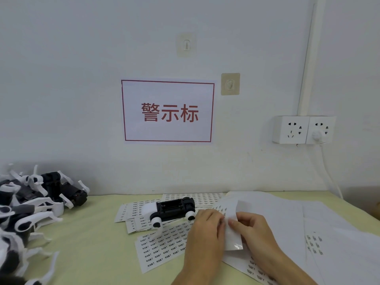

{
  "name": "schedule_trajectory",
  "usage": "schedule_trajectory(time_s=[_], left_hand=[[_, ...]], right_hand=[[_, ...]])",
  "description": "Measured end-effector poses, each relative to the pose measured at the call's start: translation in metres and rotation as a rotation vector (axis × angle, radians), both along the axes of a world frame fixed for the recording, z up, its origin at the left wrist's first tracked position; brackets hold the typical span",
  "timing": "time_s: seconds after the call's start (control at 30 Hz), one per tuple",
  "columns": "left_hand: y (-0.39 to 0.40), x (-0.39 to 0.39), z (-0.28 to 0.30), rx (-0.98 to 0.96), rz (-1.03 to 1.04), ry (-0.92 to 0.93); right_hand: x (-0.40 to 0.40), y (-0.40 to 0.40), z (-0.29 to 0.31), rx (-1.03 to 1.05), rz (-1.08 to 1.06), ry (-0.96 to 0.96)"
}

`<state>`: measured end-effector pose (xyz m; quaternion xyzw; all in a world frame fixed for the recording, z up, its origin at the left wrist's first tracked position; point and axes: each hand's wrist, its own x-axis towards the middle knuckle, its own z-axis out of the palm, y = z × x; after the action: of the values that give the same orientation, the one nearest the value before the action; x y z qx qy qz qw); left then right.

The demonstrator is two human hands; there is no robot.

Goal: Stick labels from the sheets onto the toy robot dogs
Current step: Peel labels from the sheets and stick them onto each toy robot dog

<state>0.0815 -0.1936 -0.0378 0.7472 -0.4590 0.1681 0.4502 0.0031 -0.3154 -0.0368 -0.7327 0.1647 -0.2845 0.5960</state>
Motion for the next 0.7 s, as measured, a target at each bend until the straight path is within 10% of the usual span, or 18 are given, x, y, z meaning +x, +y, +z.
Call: schedule_trajectory(time_s=[0.7], left_hand=[[-0.0004, 0.0025, -0.0003, -0.069, -0.013, 0.068]], right_hand=[[0.0045, 0.0083, 0.0011, -0.274, -0.079, -0.045]])
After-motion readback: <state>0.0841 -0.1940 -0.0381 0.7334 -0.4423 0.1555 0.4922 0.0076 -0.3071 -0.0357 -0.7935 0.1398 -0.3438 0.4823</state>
